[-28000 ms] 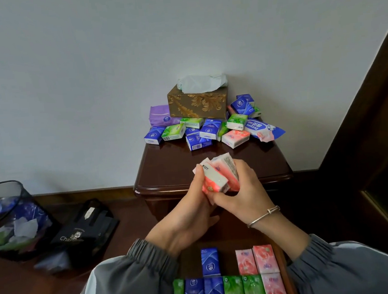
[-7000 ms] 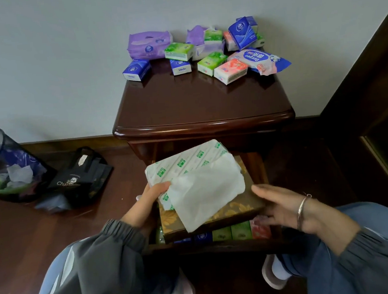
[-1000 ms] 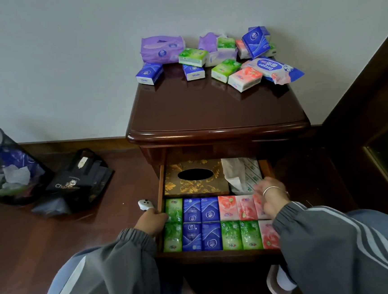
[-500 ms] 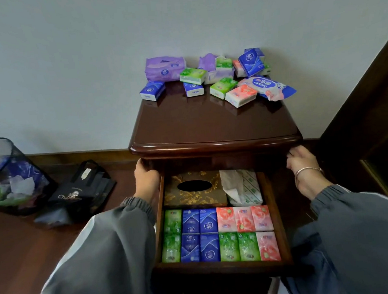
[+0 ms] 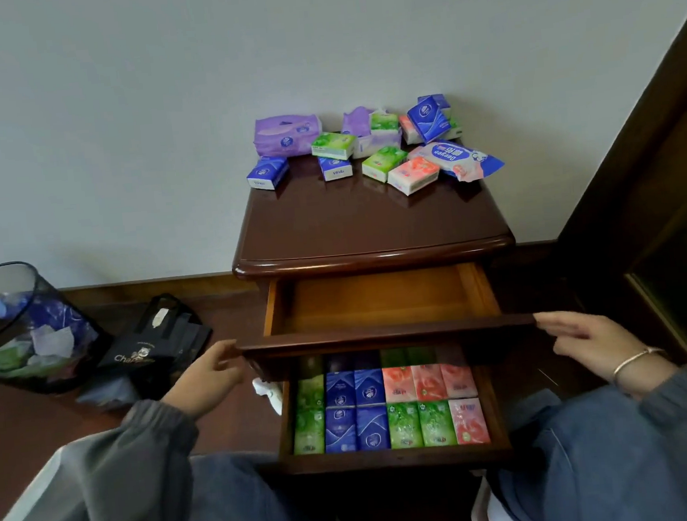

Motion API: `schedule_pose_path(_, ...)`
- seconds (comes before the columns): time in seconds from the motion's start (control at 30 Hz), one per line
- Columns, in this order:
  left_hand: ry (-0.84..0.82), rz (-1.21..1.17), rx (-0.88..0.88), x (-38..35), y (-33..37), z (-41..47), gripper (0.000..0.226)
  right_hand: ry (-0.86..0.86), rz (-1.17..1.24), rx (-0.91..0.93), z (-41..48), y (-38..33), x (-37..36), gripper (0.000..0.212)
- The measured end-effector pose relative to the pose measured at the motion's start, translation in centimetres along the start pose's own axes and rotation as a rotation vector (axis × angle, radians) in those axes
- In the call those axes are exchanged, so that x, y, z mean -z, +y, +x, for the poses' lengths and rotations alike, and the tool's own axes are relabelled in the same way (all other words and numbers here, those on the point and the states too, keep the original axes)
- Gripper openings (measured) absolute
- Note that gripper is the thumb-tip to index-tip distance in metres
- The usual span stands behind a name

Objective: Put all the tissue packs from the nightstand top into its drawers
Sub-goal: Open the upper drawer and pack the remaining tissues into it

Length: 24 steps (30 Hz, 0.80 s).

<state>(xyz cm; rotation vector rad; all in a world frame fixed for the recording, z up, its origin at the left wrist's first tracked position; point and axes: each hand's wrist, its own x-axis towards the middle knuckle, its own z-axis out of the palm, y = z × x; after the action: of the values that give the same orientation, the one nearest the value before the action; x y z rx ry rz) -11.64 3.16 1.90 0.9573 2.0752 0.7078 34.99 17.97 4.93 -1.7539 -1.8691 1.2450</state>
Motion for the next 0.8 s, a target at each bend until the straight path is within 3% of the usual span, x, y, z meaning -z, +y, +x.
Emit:
schedule_pose_path(0.07, 0.184, 0.175, -0.169, -1.0, 1.5, -1.7, 0.053, 0.117, -0.169, 0.153, -1.4, -1.2, -1.5, 0.054)
schedule_pose_path(0.13, 0.199, 0.35, -0.324, -3.4, 4.1, -2.7, 0.051, 0.103, -0.303, 0.279, -2.0, -2.9, -4.4, 0.054)
schedule_pose_path(0.23, 0.084, 0.689, -0.299, -8.1, 7.3, -4.2, 0.047, 0.06, -0.645, 0.235, -2.2, -4.6, -8.4, 0.054)
schedule_pose_path(0.3, 0.116, 0.774, -0.257, -9.6, 8.1, -4.7, 0.051, 0.109, -0.739, 0.21, -2.3, -4.9, -9.4, 0.05)
schedule_pose_path(0.4, 0.114, 0.749, -0.183, -8.7, 8.5, -5.1, 0.057, 0.142, -0.691, 0.246, -2.8, -4.8, -8.7, 0.04)
schedule_pose_path(0.57, -0.092, 0.513, -0.054, -6.1, 6.8, -6.7, 0.07, -0.076, -0.565, 0.252, -5.3, -3.5, -6.4, 0.045)
schedule_pose_path(0.8, -0.216, 0.499, -0.076, -5.1, 5.0, -7.5, 0.053, -0.258, -0.546, 0.305, -6.4, -3.6, -5.5, 0.034)
